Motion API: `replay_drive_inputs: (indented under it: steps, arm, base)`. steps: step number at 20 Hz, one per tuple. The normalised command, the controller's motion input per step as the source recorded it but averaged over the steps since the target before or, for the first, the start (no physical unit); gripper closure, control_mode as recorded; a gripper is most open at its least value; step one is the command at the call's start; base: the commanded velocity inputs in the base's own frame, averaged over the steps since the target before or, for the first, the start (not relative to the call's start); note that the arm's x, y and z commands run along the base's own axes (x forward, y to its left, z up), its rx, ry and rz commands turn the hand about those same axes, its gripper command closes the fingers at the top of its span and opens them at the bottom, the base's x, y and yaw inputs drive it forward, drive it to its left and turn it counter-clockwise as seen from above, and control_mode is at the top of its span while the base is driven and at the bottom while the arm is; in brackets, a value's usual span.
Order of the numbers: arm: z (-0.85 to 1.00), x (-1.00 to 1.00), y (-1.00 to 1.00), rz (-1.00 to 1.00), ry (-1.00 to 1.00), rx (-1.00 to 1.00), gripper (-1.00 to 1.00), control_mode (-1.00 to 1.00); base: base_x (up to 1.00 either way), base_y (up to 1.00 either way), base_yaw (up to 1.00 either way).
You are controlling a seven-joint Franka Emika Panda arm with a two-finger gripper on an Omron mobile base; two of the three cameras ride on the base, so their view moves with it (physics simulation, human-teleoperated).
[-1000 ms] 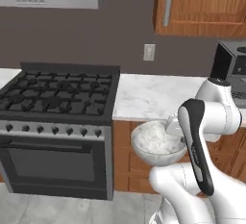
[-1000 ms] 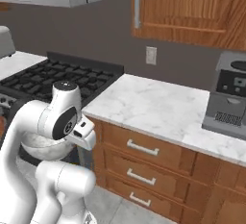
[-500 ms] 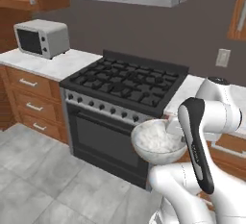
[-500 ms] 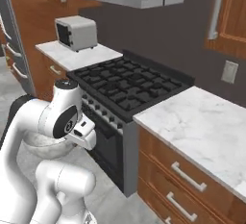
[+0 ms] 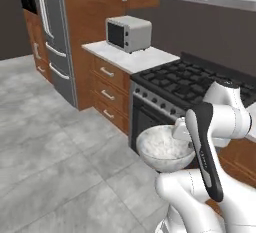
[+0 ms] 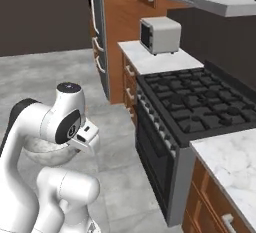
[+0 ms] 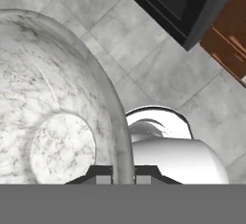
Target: Pick the cup and bowl from the counter and place them on the counter next to the sink.
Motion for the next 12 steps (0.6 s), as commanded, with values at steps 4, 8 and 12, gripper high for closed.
replay_drive_inputs:
  steps: [4,8,12]
  arm:
    - [0.0,0.0,0.0,0.0,0.0,0.0,1.0,1.0]
    - [0.0,0.0,0.0,0.0,0.0,0.0,1.0,1.0]
    - [0.0,0.0,0.0,0.0,0.0,0.0,1.0,1.0]
  base:
    - [0.0,0.0,0.61]
    - [0.0,0.0,0.58]
    - [0.02,0.0,0.55]
